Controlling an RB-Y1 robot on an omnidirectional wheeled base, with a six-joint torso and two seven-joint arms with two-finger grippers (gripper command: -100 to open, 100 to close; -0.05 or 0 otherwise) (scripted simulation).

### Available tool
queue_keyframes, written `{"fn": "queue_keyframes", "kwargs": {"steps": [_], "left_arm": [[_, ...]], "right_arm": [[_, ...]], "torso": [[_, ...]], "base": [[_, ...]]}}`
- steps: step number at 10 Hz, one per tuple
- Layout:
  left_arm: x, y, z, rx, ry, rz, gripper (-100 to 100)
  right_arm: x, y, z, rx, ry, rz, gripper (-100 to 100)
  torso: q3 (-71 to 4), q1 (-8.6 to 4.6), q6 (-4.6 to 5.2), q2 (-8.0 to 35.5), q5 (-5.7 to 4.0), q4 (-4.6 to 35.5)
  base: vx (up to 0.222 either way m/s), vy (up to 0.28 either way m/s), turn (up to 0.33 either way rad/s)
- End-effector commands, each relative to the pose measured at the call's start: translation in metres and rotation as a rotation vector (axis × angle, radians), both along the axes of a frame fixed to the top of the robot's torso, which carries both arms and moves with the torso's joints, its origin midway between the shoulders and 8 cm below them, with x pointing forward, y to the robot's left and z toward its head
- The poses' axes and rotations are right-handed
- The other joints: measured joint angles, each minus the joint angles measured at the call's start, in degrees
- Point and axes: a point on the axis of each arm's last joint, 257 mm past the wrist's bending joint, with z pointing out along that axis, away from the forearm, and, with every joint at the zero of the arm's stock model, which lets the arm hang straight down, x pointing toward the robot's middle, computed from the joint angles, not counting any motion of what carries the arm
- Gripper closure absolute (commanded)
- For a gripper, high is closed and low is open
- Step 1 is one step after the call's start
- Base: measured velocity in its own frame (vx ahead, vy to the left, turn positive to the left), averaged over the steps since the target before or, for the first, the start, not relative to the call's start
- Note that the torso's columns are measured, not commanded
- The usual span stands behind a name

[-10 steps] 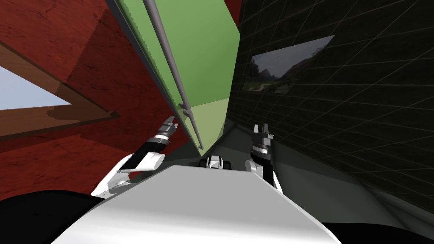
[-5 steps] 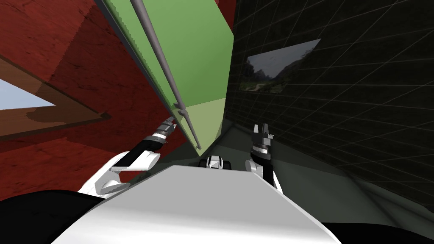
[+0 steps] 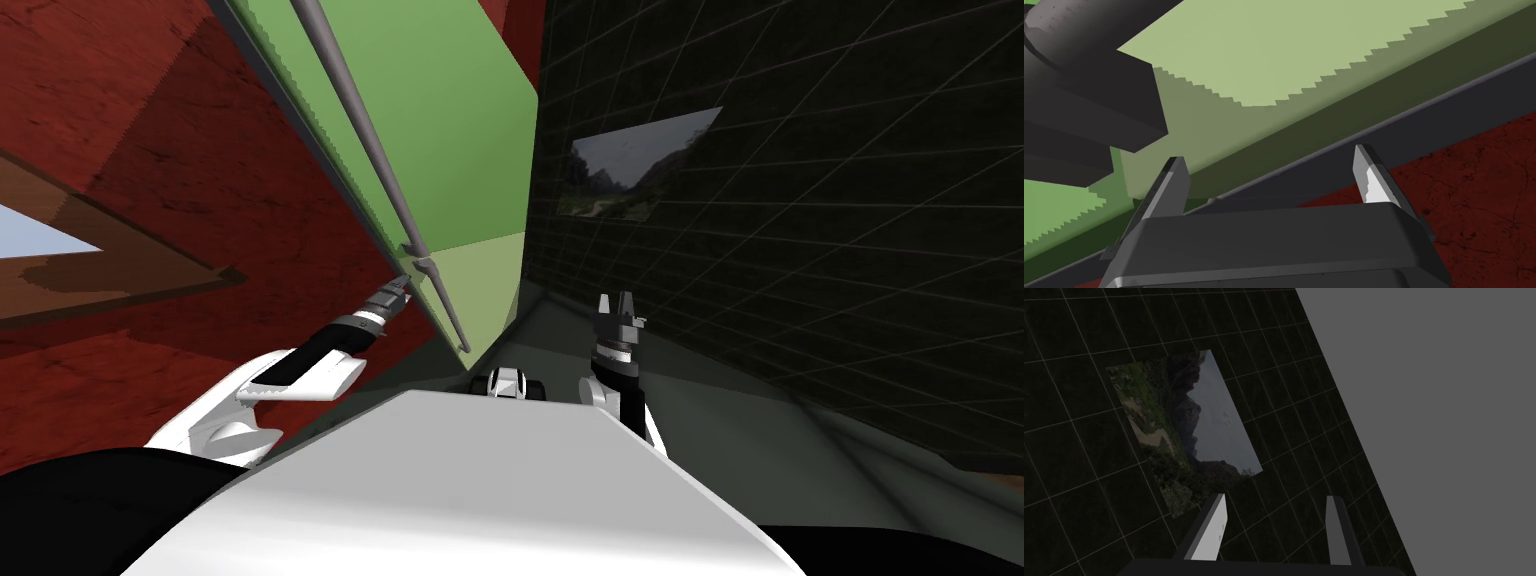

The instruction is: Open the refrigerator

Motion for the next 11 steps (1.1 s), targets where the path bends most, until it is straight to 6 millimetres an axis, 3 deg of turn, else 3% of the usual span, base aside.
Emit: {"fn": "queue_keyframes", "kwargs": {"steps": [1, 6, 10, 11], "left_arm": [[0.000, 0.006, 0.000, 0.033, 0.052, 0.014, -100], [-0.003, -0.006, 0.019, 0.082, 0.072, -0.002, -100], [-0.008, -0.031, 0.040, 0.109, 0.046, -0.047, -100], [-0.007, -0.021, 0.027, 0.098, 0.081, -0.022, -100]], "right_arm": [[0.000, 0.000, 0.000, 0.000, 0.000, 0.000, 0], [0.000, 0.000, 0.000, 0.000, 0.000, 0.000, 0], [0.000, 0.000, 0.000, 0.000, 0.000, 0.000, 0], [0.000, 0.000, 0.000, 0.000, 0.000, 0.000, 0]], "torso": [[-0.1, -0.07, 0.07, -0.1, -0.04, 0.0], [-0.4, -0.49, 0.42, -0.5, -0.35, 0.0], [-0.1, -0.49, 0.40, -0.1, -0.41, 0.3], [-0.2, -0.62, 0.43, -0.1, -0.52, 0.3]], "base": [[-0.027, -0.055, -0.050], [-0.018, -0.044, -0.055], [-0.004, -0.012, -0.014], [-0.014, 0.011, 0.022]]}}
